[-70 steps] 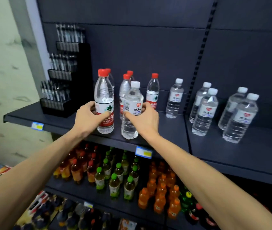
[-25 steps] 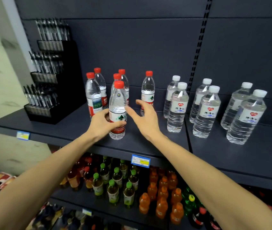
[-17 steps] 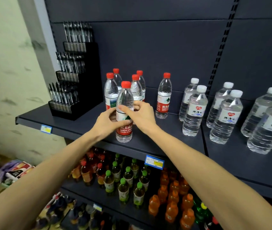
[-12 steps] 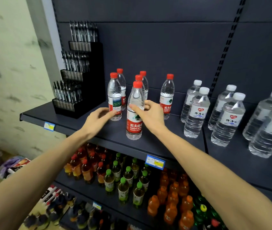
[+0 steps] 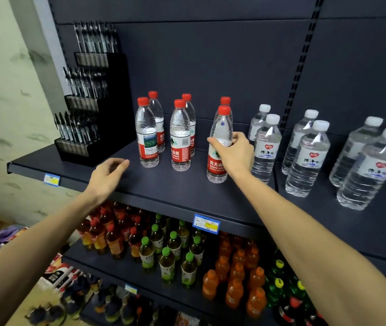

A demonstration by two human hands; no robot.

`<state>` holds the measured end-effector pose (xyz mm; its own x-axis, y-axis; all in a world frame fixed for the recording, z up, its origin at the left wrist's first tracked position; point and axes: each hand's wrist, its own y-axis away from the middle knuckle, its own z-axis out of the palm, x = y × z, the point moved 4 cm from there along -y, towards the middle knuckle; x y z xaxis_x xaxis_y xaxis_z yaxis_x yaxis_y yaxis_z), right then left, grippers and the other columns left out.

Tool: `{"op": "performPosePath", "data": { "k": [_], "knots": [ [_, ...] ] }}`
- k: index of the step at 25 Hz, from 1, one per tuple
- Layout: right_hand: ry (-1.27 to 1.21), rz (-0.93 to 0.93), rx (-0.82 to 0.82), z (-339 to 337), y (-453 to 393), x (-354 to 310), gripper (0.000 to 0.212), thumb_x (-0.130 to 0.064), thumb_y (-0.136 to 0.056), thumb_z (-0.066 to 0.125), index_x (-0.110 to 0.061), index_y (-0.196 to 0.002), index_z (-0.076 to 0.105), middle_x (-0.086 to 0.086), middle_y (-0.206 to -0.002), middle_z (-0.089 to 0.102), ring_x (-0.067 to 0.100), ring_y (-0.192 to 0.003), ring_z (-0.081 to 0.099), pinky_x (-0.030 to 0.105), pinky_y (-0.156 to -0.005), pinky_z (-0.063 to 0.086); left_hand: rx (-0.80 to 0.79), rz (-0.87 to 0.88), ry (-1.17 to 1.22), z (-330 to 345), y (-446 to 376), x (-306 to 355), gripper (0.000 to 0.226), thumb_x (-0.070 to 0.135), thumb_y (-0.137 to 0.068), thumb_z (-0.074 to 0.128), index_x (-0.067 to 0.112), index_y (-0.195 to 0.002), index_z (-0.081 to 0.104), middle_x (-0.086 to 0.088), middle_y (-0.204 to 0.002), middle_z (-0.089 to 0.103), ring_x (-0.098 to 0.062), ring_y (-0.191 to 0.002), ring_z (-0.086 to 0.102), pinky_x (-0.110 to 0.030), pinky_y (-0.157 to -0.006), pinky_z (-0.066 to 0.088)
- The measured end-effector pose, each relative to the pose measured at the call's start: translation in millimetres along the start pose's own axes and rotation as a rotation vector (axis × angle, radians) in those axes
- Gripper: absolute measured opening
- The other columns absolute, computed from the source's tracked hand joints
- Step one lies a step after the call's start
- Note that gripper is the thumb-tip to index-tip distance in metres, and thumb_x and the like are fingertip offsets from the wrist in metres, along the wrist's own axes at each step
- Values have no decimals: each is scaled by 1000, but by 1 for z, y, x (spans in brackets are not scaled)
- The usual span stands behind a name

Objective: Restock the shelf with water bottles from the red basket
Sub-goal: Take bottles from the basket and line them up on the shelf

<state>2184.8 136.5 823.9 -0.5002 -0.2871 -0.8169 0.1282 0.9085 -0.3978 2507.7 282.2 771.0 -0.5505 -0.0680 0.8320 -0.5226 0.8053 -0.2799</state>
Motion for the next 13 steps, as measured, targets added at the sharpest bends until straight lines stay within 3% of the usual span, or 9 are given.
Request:
{"op": "performPosePath", "data": {
  "k": [5, 8, 13],
  "knots": [
    [116, 19, -126, 14, 10, 22, 77, -40, -73, 85, -19, -136, 46, 4, -130, 65, 28, -117, 63, 39, -94, 51, 23, -7, -26, -14, 8, -6, 34, 37, -104, 55, 13, -124, 67, -6, -108, 70, -19, -104, 61, -28, -89, 39],
    [136, 93, -119, 22, 14, 35, 68, -42, -76, 85, -16, -130, 52, 7, -125, 69, 30, -116, 65, 39, -92, 50, 26, -6, -39, -18, 10, -9, 34, 38, -105, 53, 13, -124, 67, -7, -106, 70, -21, -103, 62, -29, -89, 39],
    [163, 60, -97, 31, 8, 31, 74, -48, -74, 86, -13, -129, 50, 8, -125, 68, 30, -116, 65, 41, -93, 51, 8, 7, -92, -21, 14, -18, 37, 39, -106, 51, 12, -127, 65, -6, -107, 70, -21, -106, 61, -33, -91, 41]
  ]
}}
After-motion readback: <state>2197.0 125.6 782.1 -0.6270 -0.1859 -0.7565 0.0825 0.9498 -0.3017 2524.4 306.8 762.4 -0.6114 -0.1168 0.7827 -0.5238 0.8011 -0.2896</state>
